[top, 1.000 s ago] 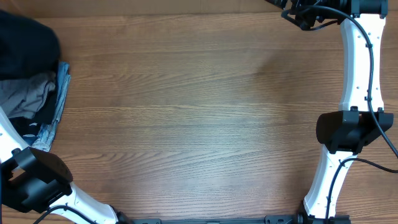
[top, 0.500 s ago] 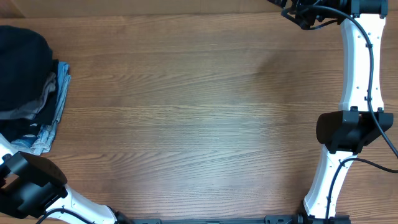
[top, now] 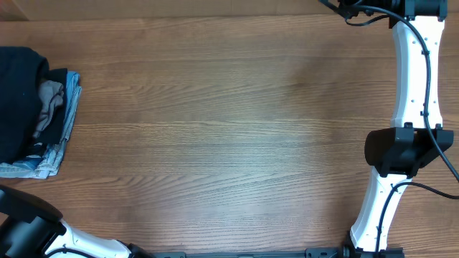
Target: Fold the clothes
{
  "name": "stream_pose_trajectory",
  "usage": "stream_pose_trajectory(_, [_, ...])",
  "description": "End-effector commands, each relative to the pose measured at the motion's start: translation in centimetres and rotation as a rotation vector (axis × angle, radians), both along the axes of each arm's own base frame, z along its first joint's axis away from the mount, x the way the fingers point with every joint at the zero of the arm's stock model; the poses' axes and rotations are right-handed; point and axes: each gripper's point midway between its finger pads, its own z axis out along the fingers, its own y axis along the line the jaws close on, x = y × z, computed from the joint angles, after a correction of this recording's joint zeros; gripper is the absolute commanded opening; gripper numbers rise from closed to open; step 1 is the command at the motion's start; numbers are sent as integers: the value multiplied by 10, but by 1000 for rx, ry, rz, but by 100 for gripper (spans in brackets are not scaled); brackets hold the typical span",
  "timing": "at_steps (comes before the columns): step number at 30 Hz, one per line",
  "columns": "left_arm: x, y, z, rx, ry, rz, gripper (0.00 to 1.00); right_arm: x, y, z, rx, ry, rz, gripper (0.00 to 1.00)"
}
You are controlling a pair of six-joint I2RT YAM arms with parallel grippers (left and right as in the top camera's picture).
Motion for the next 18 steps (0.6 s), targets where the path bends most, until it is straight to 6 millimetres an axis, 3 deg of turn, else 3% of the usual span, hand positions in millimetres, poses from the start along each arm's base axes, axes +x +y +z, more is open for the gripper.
stream_pose_trajectory(1, [14,-5,0,5,-54,-87,20,-15,5,29,38,-53,47,100])
stream_pose_trajectory(5, [24,-4,-3,10,-101,-112,52,-17,5,30,38,-54,47,100])
stream_pose_trajectory(8, [40,-16,10,-9,-181,-174,66,-18,6,31,43,-54,53,100])
stream_pose_trajectory(11, [51,-34,53,56,-252,-226,70,-18,6,31,43,-49,53,100])
stream_pose_trajectory(16, [57,-73,163,309,-388,-313,77,-18,6,30,40,-48,54,100])
stream_pose_trajectory(18, [58,-92,189,371,-412,-368,78,-18,6,30,40,-48,54,100])
